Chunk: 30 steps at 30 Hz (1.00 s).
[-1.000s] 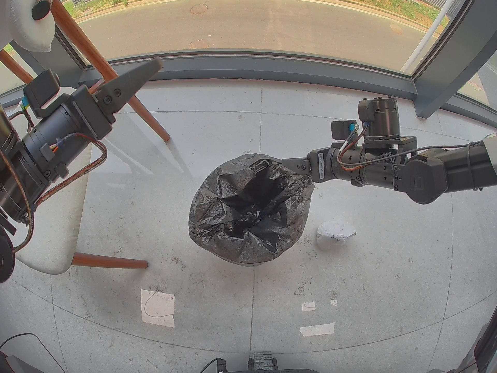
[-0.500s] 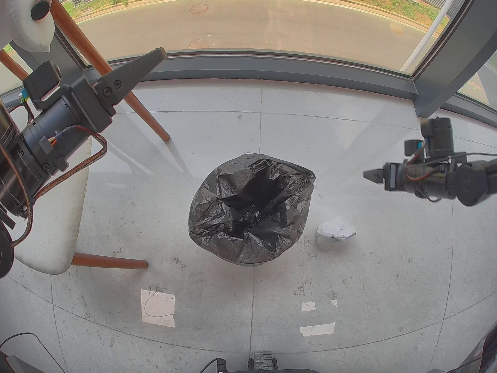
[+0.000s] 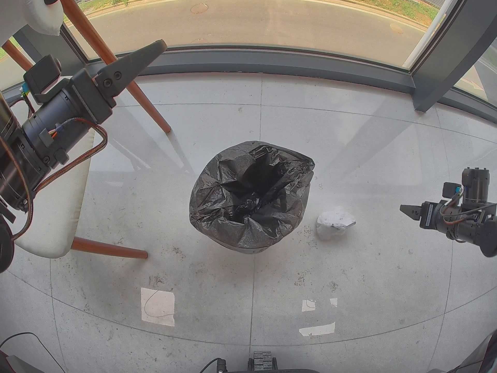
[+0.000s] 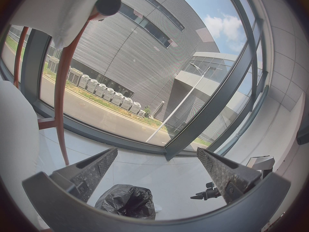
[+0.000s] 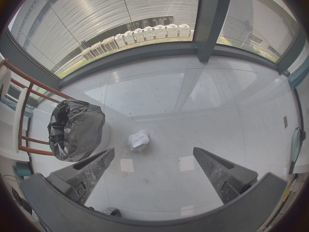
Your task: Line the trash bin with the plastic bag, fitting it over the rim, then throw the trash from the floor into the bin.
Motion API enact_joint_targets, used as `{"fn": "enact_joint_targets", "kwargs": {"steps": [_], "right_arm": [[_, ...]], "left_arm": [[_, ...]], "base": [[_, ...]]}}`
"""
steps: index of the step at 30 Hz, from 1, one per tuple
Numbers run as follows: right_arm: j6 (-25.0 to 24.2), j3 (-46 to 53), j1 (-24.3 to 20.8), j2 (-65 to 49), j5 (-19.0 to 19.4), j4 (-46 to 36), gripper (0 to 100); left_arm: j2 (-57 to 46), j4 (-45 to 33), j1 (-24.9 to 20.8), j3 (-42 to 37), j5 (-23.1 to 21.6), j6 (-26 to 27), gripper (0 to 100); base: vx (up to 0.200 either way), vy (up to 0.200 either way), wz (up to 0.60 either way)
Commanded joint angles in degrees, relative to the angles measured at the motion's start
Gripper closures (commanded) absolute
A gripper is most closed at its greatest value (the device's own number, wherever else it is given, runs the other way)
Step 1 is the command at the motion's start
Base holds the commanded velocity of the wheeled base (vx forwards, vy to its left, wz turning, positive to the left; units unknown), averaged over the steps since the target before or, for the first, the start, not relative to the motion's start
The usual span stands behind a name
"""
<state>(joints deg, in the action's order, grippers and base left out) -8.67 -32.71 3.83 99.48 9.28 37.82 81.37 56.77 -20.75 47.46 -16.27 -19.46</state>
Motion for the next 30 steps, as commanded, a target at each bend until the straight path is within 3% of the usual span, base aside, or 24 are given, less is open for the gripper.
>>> {"fn": "enact_joint_targets", "kwargs": {"steps": [1, 4, 5, 6, 11, 18, 26, 30], "right_arm": [[0.23, 4.32, 7.69, 14.26, 8.3, 10.88, 0], [0.23, 3.35, 8.39, 23.75, 8.21, 23.09, 0], [0.23, 3.44, 8.39, 24.19, 8.21, 23.8, 0], [0.14, 3.7, 8.48, 29.2, 8.04, 33.38, 0], [0.58, 2.03, 7.6, 40.36, 7.86, 48.32, 0], [-0.12, 1.59, 5.66, 41.59, 8.13, 48.58, 0], [-6.36, 0.63, 2.94, 37.99, 7.6, 45.15, 0], [-6.8, -4.12, 1.8, 38.51, 2.06, 44.27, 0]], "left_arm": [[-6.05, 0.45, 6.51, -6.24, -2.62, -2.6, 0], [-11.76, -0.26, 7.04, -7.82, -10.36, -5.24, 0], [-11.94, -0.26, 7.13, -7.73, -10.62, -5.42, 0], [-13.17, -0.08, 9.32, -7.29, -12.82, -7.88, 0], [-12.47, -0.08, 10.73, -6.41, -12.47, -9.72, 0], [-11.76, -0.08, 10.82, -6.5, -11.94, -9.9, 0], [-11.67, -0.08, 10.82, -6.5, -11.85, -9.72, 0], [-11.5, -0.08, 10.73, -6.33, -10.8, -9.64, 0]], "base": [[0.0, 0.0, 0.0], [0.0, 0.0, 0.0], [0.0, 0.0, 0.0], [0.0, 0.2, 0.0], [0.0, 0.2, 0.0], [0.0, 0.2, 0.0], [0.0, 0.2, 0.0], [0.0, 0.2, 0.0]]}}
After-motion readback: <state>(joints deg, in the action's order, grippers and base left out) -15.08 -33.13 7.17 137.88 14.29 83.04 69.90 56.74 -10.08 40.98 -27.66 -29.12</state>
